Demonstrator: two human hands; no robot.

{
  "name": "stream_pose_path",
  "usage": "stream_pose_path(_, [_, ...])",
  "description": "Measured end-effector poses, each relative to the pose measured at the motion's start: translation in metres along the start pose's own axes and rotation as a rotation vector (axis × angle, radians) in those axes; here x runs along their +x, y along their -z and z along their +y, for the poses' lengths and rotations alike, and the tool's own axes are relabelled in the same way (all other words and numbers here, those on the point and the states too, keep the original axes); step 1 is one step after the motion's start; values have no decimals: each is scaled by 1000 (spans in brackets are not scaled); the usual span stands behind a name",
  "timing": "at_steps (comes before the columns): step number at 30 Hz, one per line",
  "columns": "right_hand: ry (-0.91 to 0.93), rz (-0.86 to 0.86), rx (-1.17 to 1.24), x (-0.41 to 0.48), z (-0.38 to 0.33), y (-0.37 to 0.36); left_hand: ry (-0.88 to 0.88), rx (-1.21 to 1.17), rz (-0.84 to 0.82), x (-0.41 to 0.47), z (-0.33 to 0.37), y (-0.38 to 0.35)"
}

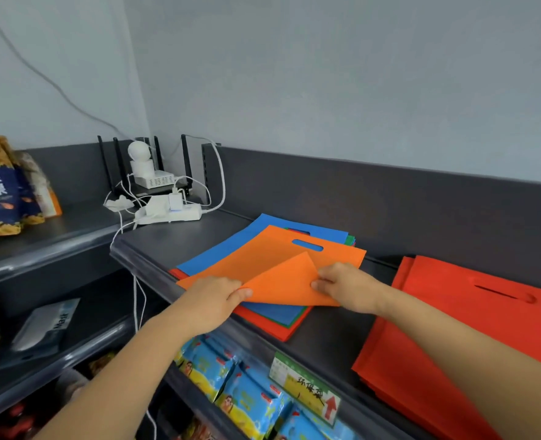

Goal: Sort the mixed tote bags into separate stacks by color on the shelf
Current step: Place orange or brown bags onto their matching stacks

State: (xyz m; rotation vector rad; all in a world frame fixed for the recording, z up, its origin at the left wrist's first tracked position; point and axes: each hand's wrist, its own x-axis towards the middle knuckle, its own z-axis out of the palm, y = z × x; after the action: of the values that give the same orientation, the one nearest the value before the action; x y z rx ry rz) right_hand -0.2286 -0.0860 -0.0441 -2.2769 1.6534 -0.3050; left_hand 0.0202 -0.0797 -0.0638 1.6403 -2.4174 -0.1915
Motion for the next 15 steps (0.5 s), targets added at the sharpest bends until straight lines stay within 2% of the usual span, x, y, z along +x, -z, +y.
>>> stream_pose_path(3, [-166,98,363,-8,-5,4,-36,6,116,9,-7,-2])
stream_pose_path(5, [-404,205,595,-15,-8,11,-58,11,166,12,-10,0])
stream_pose_path(7, [-624,140,806,-28,-13,16,-120,49,192,12,-10,1])
stream_pose_path(10, [-722,20,1161,-48,-28,12,-226,182,228,6,-7,3])
stream_pose_path(12, [-711,96,1240,-51,-33,2,-361,328,329,1,-2,-2])
stream_pose_path(15, [-688,320,1104,-54,-38,-12,-478,273,323,-10,6,-4])
